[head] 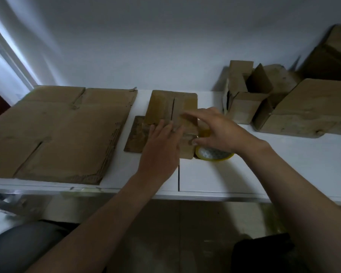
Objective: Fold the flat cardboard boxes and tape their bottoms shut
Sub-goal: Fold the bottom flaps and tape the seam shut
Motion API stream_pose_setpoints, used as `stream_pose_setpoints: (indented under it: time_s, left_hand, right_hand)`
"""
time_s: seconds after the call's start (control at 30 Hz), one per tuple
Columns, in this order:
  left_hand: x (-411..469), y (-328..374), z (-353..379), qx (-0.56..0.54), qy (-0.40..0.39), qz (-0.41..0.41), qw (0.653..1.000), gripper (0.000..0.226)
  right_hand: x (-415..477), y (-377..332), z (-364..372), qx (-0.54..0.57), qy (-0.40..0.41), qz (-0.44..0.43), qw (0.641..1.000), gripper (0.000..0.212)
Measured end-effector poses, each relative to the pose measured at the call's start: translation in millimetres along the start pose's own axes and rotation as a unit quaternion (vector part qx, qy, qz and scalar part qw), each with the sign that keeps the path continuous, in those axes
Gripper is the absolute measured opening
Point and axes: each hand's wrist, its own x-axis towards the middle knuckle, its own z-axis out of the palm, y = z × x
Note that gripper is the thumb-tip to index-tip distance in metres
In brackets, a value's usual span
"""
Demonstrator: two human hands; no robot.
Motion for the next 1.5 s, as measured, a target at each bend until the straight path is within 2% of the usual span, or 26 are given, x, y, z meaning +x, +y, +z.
stream_pose_setpoints:
  time_s: [0.1,0.2,0.37,0.5,0.67,0.8,0.97,1.07,1.23,1.5]
  left_hand:
    - [4,-7,4,-0.001,-0.004,-0.007,1.0,0.043]
    - [9,-13,6,-0.024,0.002,-0.01,1.0,0.039]
    - [16,-37,5,-0.033,-0.001,0.021,0.999,0.04]
    - [18,-37,3,-0.055,0.005,0.02,0.998,0.046]
    - [19,-36,3,-0.086,0.007,-0.002,0.996,0.05]
    - [25,-21,2,-0.114,0.022,-0.059,0.992,0.055]
    - [36,2,6,-0.032,0.007,-0.111,0.993,0.067]
    - [38,1,9,-0.041,0.038,-0.103,0.993,0.053]
    - [41,-22,6,-0.135,0.059,-0.085,0.985,0.031]
    - [46,-39,5,-0.095,0.061,-0.009,0.994,0.03]
  right_hand:
    - [-22,14,-7,0.057,0.012,0.082,0.995,0.078]
    - [-39,28,0,0.13,0.029,0.138,0.982,0.065]
    - [-51,24,1,0.198,0.102,0.09,0.971,0.047]
    - [-49,10,4,0.123,0.132,0.092,0.979,0.047]
    - [-41,4,9,0.031,0.089,0.118,0.989,0.046]
    - [-36,5,13,0.026,0.081,0.144,0.986,0.049]
    - [-23,-3,16,0.028,0.06,0.125,0.99,0.037]
    - [-17,1,17,0.026,0.042,0.138,0.989,0.042]
    - [-14,6,15,0.028,0.027,0.15,0.988,0.052]
    - [-17,2,18,0.044,0.019,0.142,0.989,0.053]
